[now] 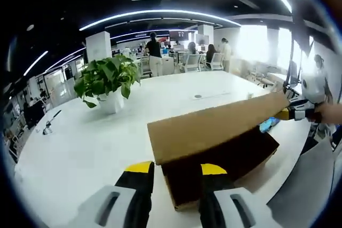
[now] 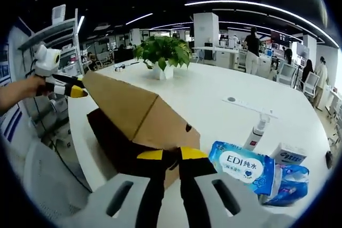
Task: Operate the shoe box by opening the lid, removing the specified soft item, and placing it in the target area until the item is outside and the box remains undamaged.
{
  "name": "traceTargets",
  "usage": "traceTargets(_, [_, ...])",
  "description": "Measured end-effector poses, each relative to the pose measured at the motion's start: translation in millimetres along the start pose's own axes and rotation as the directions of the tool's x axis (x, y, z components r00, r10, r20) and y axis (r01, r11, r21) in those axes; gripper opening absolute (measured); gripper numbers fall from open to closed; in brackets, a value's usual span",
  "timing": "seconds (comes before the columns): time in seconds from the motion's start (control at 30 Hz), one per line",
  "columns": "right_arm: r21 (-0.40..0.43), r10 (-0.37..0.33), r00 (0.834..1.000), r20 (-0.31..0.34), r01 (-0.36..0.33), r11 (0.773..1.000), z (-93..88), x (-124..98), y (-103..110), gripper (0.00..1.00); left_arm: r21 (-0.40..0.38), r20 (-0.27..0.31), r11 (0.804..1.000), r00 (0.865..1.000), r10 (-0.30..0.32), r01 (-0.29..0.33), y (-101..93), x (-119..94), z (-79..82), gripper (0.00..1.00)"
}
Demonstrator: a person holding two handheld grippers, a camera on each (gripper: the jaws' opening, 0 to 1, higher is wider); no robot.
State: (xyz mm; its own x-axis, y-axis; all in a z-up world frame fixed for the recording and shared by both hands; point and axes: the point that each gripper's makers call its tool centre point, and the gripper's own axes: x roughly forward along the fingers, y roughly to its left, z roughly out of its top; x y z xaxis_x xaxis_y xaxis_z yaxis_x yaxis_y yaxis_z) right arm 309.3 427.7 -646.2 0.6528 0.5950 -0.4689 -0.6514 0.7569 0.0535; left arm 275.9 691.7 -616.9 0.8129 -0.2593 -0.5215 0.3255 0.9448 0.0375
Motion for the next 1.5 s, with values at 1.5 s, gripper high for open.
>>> traceTargets(1.5, [-0.193, 0.103, 0.989, -0.106, -0.122, 0.974, -51.7, -11, 42, 0.23, 0.026, -0.121, 0.998, 0.991, -0.060, 0.064, -18.1, 3, -60.1, 0.40])
